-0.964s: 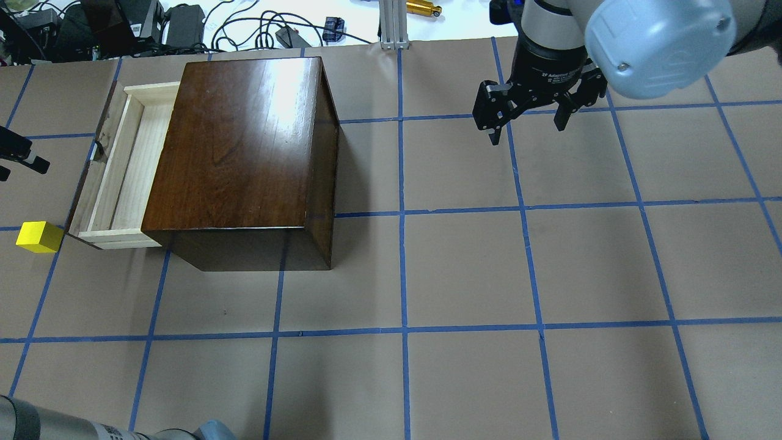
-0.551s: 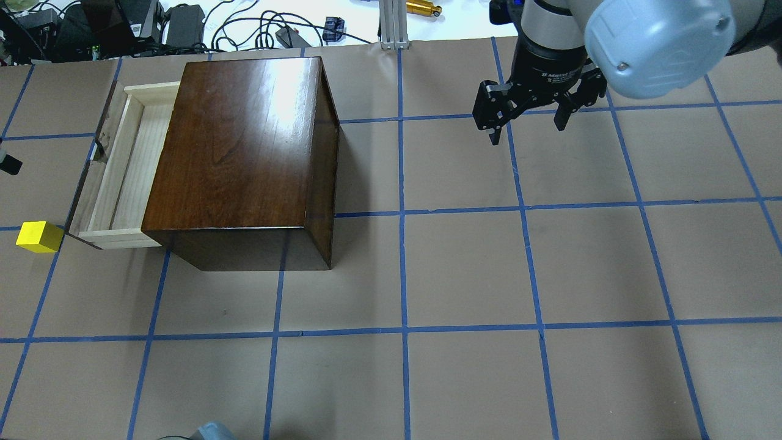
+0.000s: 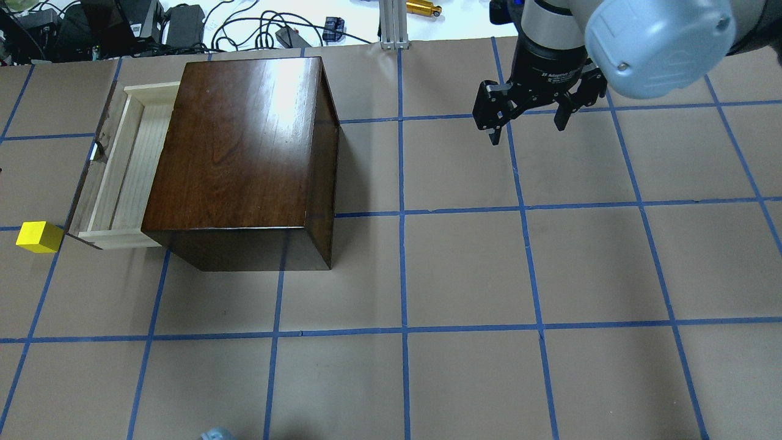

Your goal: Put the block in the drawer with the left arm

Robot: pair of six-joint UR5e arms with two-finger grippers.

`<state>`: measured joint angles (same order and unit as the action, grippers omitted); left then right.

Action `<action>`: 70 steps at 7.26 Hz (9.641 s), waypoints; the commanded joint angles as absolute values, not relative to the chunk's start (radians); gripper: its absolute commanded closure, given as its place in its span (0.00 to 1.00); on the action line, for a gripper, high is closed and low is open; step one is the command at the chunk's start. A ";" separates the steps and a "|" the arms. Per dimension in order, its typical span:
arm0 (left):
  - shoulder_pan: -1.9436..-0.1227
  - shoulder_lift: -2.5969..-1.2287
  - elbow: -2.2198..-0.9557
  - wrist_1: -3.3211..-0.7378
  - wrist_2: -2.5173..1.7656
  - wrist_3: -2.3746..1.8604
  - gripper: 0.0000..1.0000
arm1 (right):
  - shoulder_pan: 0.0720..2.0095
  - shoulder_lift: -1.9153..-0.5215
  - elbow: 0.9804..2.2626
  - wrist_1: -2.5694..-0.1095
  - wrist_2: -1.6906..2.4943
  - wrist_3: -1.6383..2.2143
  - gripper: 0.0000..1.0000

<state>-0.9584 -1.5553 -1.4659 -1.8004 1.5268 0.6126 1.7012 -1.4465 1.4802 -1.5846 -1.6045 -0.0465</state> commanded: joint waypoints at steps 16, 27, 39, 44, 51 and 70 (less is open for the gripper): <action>-1.488 -1.565 -1.554 -1.543 1.617 0.055 0.00 | 1.701 -1.447 1.480 -1.585 -1.605 -0.048 0.00; -0.750 -1.646 -1.558 -1.481 1.615 1.559 0.00 | 1.701 -1.447 1.480 -1.585 -1.605 -0.048 0.00; -0.738 -2.085 -1.588 -1.082 1.617 2.278 0.00 | 1.701 -1.447 1.480 -1.585 -1.605 -0.048 0.00; -0.738 -2.121 -1.637 -1.002 1.594 2.281 0.00 | 1.701 -1.447 1.480 -1.585 -1.605 -0.046 0.00; -0.738 -2.131 -1.660 -0.988 1.548 2.306 0.28 | 1.701 -1.447 1.480 -1.585 -1.605 -0.048 0.00; -0.810 -1.870 -1.559 -1.234 1.505 2.275 0.74 | 1.701 -1.447 1.480 -1.585 -1.605 -0.048 0.00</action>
